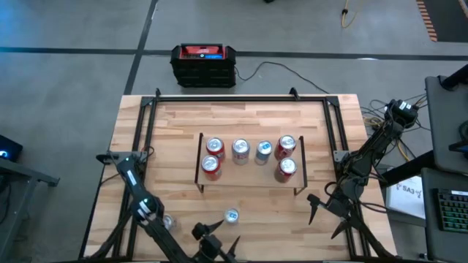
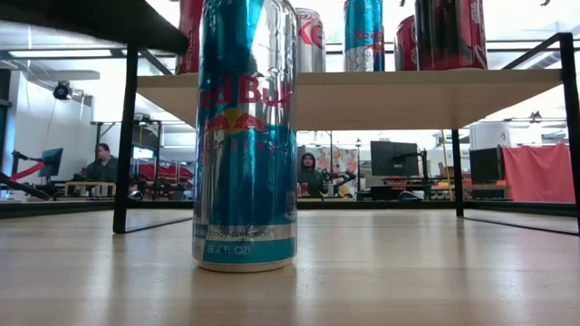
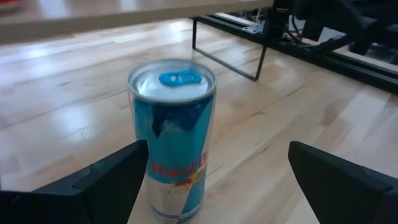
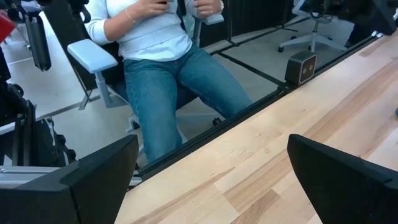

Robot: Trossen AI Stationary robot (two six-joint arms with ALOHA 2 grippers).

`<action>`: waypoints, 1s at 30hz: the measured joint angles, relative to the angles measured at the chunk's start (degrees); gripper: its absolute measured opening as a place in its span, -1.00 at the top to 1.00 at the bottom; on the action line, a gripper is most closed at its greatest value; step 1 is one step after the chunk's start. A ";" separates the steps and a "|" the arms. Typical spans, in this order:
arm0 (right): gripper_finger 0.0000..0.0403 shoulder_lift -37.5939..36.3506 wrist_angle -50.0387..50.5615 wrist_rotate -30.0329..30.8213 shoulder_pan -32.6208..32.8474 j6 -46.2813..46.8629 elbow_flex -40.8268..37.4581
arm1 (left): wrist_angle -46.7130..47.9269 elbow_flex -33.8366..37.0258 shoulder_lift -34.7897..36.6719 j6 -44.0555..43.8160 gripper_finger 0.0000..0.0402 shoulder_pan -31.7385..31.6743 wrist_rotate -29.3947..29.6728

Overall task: Place canned beverage on shelf
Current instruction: Put the blue soda can on the shelf

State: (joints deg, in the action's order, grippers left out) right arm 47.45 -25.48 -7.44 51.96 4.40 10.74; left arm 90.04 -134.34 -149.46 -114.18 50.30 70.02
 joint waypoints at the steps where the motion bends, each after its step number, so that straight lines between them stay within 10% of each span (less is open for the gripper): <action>1: -0.99 0.01 0.00 0.00 0.00 0.04 0.00 | -0.03 0.00 -0.39 -0.40 -0.86 -0.08 0.00; 30: -0.99 0.00 -0.02 0.01 0.00 0.01 0.00 | -0.02 0.11 -3.31 -0.97 -0.86 -7.99 1.00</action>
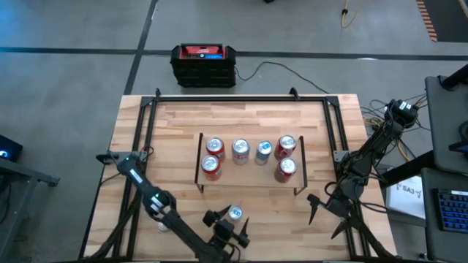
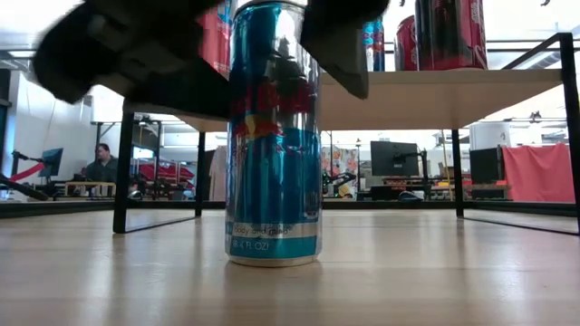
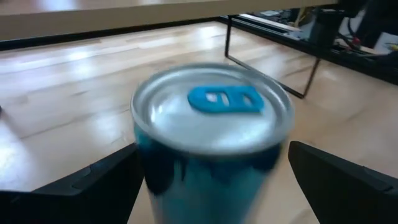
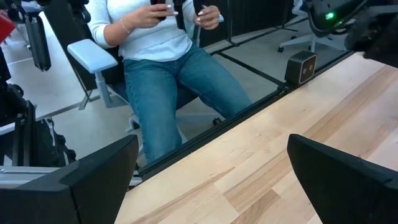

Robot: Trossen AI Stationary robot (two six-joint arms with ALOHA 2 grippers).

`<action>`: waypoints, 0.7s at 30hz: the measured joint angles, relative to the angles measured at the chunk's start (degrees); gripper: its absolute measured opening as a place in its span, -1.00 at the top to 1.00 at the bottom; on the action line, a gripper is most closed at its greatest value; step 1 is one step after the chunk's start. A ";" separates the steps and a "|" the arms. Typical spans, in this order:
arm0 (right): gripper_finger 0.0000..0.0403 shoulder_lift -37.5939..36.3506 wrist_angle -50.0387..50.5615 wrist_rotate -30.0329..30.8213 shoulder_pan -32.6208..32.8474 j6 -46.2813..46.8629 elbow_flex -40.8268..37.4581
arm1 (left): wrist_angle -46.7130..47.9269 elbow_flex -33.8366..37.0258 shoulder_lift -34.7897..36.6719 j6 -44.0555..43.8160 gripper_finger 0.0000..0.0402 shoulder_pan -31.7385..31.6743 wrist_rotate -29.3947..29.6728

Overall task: Place canned beverage on shelf
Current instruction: Put the blue soda can on the shelf

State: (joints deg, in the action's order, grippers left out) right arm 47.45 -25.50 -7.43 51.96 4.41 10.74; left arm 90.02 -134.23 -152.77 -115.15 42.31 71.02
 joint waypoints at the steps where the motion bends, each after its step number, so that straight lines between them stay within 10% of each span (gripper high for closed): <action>1: -0.99 0.01 0.00 -0.01 0.00 0.02 0.00 | 0.00 0.00 0.00 0.00 -0.86 -0.53 -0.03; 11: -0.99 0.01 0.00 -0.01 0.00 0.02 0.00 | -0.02 0.00 0.00 7.19 -0.86 -2.06 -10.16; 21: -0.99 0.01 0.00 0.01 0.00 0.02 0.00 | 0.00 0.00 0.00 9.44 -0.70 -0.76 -2.77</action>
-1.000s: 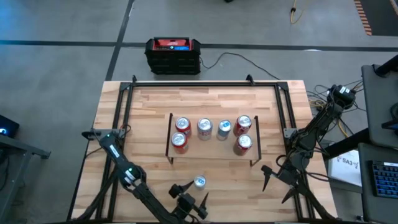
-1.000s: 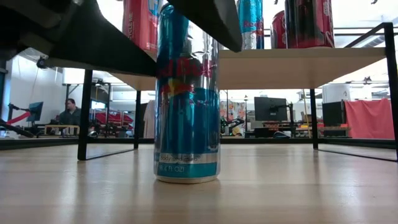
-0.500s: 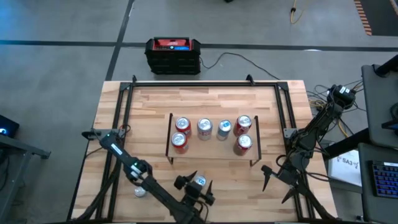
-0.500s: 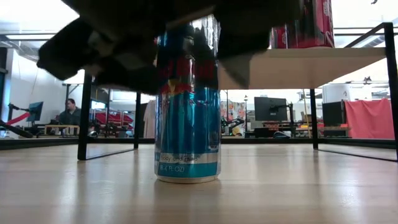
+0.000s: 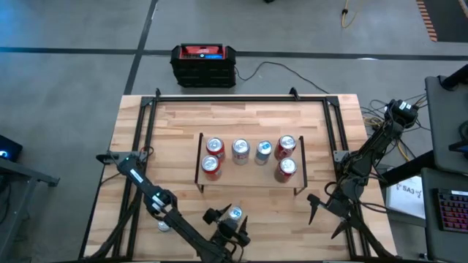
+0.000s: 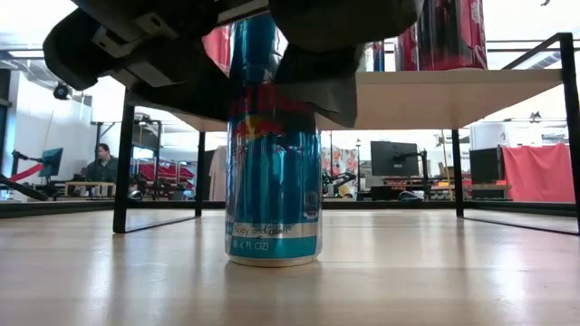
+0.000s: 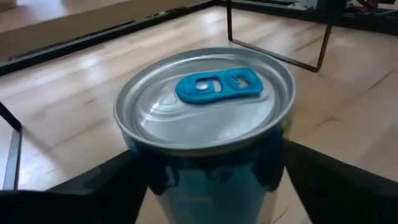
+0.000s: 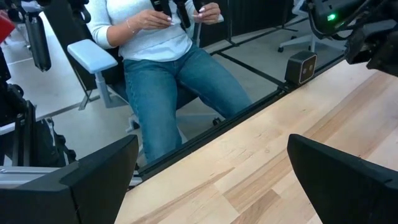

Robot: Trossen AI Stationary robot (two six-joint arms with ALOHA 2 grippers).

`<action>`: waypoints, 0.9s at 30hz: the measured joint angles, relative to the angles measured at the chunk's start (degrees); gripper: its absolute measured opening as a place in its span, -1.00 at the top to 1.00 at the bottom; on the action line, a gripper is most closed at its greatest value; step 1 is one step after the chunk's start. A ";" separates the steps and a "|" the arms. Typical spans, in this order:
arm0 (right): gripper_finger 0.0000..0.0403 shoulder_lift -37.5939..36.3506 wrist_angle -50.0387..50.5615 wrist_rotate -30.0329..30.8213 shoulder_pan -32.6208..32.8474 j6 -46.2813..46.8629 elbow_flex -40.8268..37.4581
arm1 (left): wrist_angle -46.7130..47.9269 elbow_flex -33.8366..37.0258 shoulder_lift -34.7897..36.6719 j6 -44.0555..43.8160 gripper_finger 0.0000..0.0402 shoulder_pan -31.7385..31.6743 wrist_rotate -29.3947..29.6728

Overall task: Place canned beverage on shelf
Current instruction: Put the blue soda can on the shelf

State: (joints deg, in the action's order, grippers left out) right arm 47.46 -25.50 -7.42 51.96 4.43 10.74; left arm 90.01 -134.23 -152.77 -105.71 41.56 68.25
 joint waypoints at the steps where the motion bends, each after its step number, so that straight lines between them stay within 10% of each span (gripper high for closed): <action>1: -0.99 0.00 0.00 -0.02 0.00 -0.02 0.00 | 0.00 0.00 0.00 -0.19 -0.64 0.02 0.01; 8: -0.99 0.00 0.00 -0.01 0.00 -0.04 -0.01 | -0.78 0.00 0.00 -1.33 -0.03 0.72 0.40; 27: -0.99 0.00 -0.02 -0.02 0.00 -0.07 0.00 | -2.08 -0.72 2.18 5.58 -0.03 4.35 9.13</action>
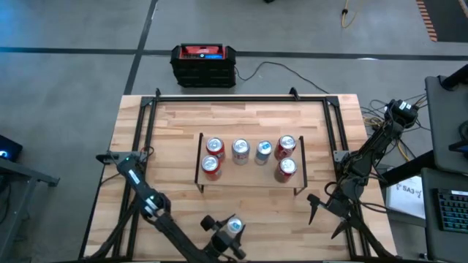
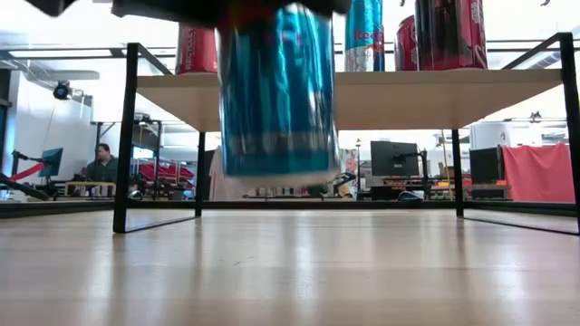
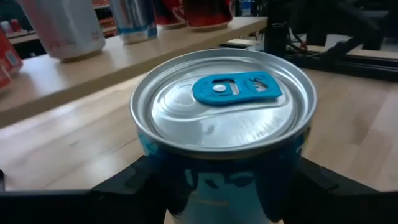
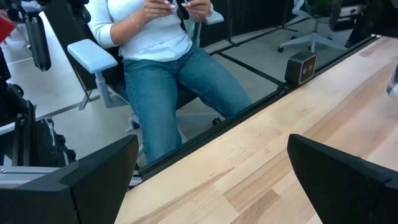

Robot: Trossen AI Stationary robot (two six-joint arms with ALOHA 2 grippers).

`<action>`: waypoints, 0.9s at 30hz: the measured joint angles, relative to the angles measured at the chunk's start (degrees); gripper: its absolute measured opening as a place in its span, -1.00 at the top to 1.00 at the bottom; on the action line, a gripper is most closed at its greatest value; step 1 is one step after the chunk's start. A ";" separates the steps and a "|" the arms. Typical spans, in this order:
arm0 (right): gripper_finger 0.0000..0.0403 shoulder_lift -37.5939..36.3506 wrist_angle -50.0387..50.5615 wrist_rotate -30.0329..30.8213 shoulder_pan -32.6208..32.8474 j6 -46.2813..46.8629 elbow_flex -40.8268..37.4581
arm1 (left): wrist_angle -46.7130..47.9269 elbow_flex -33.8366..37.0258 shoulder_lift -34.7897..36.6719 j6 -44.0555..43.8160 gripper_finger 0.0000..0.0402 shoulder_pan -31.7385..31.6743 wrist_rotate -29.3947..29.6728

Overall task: Place canned beverage on shelf
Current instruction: Put the blue soda can on the shelf

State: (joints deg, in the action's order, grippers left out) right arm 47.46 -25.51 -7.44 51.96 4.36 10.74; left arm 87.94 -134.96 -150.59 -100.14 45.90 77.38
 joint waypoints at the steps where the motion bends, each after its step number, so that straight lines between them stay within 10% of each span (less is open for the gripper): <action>1: -0.99 0.01 0.01 0.02 0.00 0.01 0.00 | -0.40 0.00 0.40 0.80 -0.03 0.12 -0.03; 17: -0.99 0.00 0.03 0.00 0.00 0.08 0.00 | -2.44 -0.02 12.53 2.96 -0.08 -1.47 -1.64; 27: -0.99 0.01 0.04 0.01 0.00 0.09 0.00 | -8.48 -0.02 16.51 23.30 -0.18 -6.90 -4.75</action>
State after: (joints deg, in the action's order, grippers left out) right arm 47.46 -25.47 -7.43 51.96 4.45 10.74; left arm 79.46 -134.98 -134.08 -76.84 39.01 72.63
